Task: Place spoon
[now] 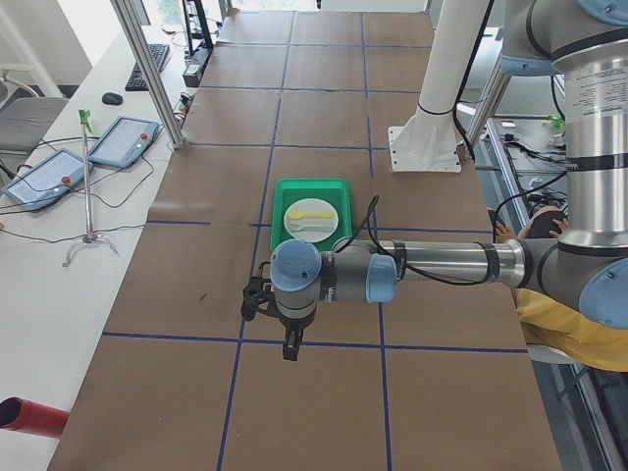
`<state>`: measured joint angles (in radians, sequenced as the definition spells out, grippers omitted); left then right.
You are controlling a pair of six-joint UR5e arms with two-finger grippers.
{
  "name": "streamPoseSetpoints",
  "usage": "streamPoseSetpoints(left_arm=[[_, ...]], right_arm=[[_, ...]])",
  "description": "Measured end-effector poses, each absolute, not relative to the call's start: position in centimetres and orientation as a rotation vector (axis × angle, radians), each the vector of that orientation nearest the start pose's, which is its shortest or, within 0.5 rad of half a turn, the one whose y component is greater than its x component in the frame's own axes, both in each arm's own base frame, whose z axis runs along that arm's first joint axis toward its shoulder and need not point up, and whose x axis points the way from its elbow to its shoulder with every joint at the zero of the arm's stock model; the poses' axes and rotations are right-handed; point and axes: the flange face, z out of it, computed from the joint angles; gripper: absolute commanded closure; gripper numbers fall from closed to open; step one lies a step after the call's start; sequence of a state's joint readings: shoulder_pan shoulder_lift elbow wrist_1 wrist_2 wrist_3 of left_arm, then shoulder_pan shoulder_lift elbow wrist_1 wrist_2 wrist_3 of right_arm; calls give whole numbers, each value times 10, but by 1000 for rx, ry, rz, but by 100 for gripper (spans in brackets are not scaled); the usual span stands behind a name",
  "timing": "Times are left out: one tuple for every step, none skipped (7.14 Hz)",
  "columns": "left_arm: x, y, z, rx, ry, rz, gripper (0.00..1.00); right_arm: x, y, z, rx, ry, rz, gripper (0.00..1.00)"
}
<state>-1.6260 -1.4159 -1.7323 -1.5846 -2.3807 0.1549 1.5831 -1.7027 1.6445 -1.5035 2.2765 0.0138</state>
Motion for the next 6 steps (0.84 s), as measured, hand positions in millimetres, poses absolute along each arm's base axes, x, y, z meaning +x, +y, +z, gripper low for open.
streamPoseSetpoints(left_arm=[[-85, -426, 644, 110, 804, 105, 0], [-84, -428, 641, 117, 805, 109, 0], [-84, -434, 634, 139, 805, 122, 0], [-77, -446, 616, 200, 802, 165, 0], [-54, -458, 593, 243, 806, 193, 0], [-15, -467, 566, 238, 822, 172, 0]], right_arm=[[74, -435, 682, 8, -706, 22, 0], [74, -435, 682, 7, -706, 22, 0], [74, -435, 682, 7, -706, 22, 0], [74, -435, 682, 7, -706, 22, 0], [74, -435, 682, 7, -706, 22, 0], [74, -435, 682, 7, -706, 22, 0]])
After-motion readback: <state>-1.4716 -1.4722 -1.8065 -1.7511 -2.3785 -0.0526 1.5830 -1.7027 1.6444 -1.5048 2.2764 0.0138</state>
